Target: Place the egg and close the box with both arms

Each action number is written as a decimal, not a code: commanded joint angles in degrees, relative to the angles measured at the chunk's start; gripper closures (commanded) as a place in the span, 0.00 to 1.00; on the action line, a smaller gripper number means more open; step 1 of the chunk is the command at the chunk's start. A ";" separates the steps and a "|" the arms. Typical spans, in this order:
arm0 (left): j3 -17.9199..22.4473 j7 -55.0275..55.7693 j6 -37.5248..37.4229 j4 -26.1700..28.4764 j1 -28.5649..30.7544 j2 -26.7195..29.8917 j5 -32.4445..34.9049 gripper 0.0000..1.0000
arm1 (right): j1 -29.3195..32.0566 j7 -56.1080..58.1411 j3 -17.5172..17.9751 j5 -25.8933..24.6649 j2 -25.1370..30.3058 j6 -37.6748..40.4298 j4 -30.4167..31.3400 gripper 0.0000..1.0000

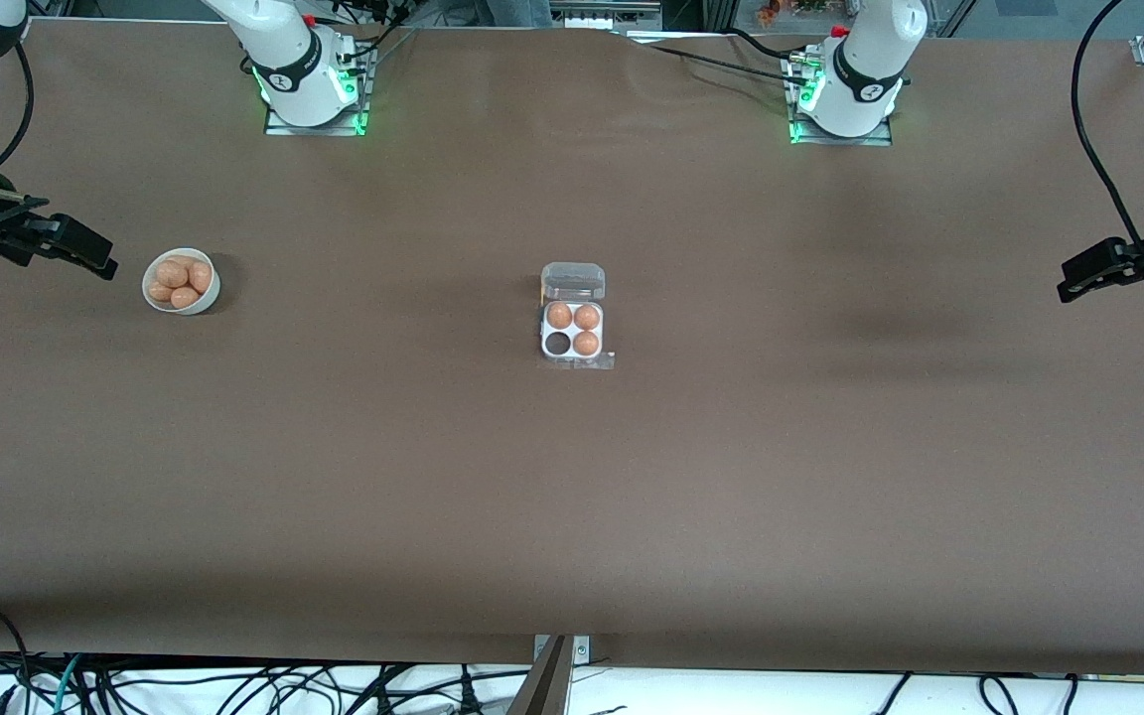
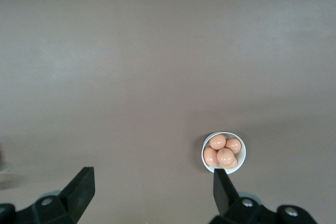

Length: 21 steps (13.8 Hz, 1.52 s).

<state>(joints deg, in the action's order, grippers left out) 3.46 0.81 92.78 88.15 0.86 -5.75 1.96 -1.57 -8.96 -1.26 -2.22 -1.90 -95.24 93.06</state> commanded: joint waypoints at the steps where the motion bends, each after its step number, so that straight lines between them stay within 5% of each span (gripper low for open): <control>1: -0.12 -1.16 -0.41 -1.67 0.28 -0.66 0.85 0.00 | 0.17 0.79 0.29 0.73 -0.82 1.02 -0.34 0.00; 10: -0.21 -1.33 -0.76 -1.67 0.28 -0.66 0.77 0.00 | 1.04 1.32 -0.93 -0.85 -10.49 4.56 3.69 0.00; 13: -0.21 -1.33 -0.76 -1.67 0.20 -0.66 0.77 0.00 | 1.13 2.46 -4.27 -1.38 -8.57 -6.49 14.56 0.00; 17: -0.21 -1.33 -0.76 -1.58 0.28 -0.66 0.77 0.00 | 1.13 8.23 -7.96 -1.64 0.65 -29.68 37.32 0.00; 21: -0.21 -1.33 -0.85 -1.58 0.20 -0.66 0.77 0.00 | 1.22 13.97 -12.09 -1.73 -0.64 -39.57 44.74 0.00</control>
<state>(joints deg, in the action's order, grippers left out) 3.46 0.80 92.78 88.11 0.86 -5.78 1.96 -0.62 3.18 -12.48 -3.15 -3.85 -131.47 133.95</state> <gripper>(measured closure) 0.000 0.000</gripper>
